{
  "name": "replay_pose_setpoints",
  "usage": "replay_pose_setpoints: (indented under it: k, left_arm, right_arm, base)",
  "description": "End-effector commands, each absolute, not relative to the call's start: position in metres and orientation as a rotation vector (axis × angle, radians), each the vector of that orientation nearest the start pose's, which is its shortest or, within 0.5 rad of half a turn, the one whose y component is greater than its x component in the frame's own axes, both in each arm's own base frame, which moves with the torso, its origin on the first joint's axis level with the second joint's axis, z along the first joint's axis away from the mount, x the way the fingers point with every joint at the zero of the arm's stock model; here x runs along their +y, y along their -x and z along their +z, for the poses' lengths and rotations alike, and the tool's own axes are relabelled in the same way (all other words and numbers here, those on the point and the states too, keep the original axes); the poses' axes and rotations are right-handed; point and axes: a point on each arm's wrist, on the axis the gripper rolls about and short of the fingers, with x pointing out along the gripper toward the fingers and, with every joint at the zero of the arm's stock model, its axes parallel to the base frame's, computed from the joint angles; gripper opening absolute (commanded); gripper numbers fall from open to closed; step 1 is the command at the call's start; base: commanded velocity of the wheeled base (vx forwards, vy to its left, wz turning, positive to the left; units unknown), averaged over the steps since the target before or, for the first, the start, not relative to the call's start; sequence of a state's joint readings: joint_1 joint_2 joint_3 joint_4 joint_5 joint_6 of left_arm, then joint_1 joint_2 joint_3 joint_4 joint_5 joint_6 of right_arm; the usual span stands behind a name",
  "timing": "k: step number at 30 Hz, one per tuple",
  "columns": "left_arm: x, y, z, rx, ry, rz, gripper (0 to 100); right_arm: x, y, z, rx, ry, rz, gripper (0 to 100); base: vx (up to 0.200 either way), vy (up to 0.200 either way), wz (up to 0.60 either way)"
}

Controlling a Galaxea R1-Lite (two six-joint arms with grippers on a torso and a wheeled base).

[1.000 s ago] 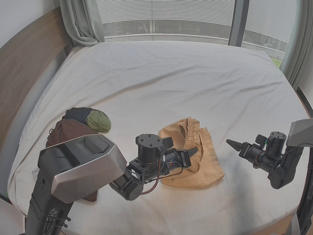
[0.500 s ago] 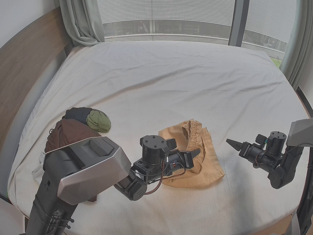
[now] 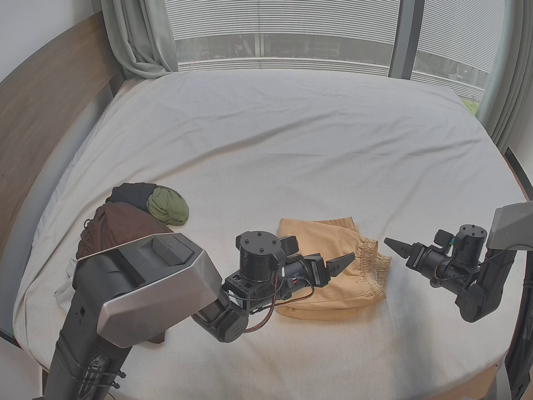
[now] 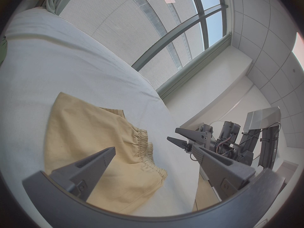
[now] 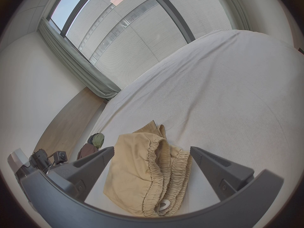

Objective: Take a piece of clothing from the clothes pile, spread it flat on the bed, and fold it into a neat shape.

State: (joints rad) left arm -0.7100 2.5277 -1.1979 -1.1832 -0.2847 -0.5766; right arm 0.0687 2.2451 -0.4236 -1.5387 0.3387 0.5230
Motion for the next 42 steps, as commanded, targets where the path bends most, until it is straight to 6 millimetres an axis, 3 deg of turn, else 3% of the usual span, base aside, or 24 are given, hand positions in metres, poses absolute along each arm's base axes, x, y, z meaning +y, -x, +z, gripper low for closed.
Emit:
replay_pose_setpoints:
  k: [1, 9, 10, 17, 18, 19, 20, 23, 28, 29, 36, 42]
  left_arm:
    - [-0.297, -0.342, 0.012, 0.424, 0.497, -0.908, 100]
    - [-0.261, -0.338, 0.04, 0.392, 0.509, -0.865, 100]
    - [-0.245, -0.337, 0.049, 0.385, 0.51, -0.842, 100]
    - [-0.197, -0.326, 0.081, 0.36, 0.521, -0.783, 100]
    - [-0.182, -0.323, 0.085, 0.362, 0.525, -0.765, 100]
    - [-0.18, -0.323, 0.086, 0.359, 0.526, -0.763, 100]
    - [-0.155, -0.321, 0.095, 0.352, 0.534, -0.744, 100]
    - [-0.123, -0.317, 0.106, 0.337, 0.546, -0.735, 100]
    - [-0.087, -0.312, 0.118, 0.303, 0.549, -0.695, 100]
    - [-0.071, -0.308, 0.126, 0.279, 0.549, -0.689, 100]
    - [-0.023, -0.279, 0.146, 0.229, 0.528, -0.697, 100]
    - [0.005, -0.269, 0.142, 0.245, 0.533, -0.688, 100]
  right_arm:
    - [0.031, -0.313, 0.012, 0.401, -0.55, 0.322, 100]
    - [0.033, -0.313, 0.006, 0.422, -0.551, 0.323, 100]
    - [0.033, -0.312, 0.006, 0.425, -0.55, 0.322, 100]
    - [0.038, -0.31, 0.006, 0.432, -0.549, 0.332, 100]
    - [0.041, -0.308, 0.007, 0.435, -0.547, 0.341, 100]
    - [0.041, -0.308, 0.007, 0.437, -0.547, 0.339, 100]
    - [0.042, -0.308, 0.006, 0.44, -0.546, 0.343, 100]
    - [0.044, -0.307, 0.007, 0.44, -0.545, 0.348, 100]
    - [0.045, -0.307, 0.006, 0.442, -0.544, 0.35, 100]
    - [0.045, -0.307, 0.005, 0.445, -0.543, 0.35, 100]
    - [0.046, -0.306, 0.006, 0.446, -0.542, 0.352, 100]
    - [0.055, -0.304, 0.008, 0.447, -0.53, 0.37, 100]
  base:
    - [0.0, 0.0, 0.0]
    - [0.0, 0.0, 0.0]
    - [0.0, 0.0, 0.0]
    - [0.0, 0.0, 0.0]
    - [0.0, 0.0, 0.0]
    - [0.0, 0.0, 0.0]
    - [0.0, 0.0, 0.0]
    - [0.0, 0.0, 0.0]
    - [0.0, 0.0, 0.0]
    - [0.0, 0.0, 0.0]
    - [0.0, 0.0, 0.0]
    - [0.0, 0.0, 0.0]
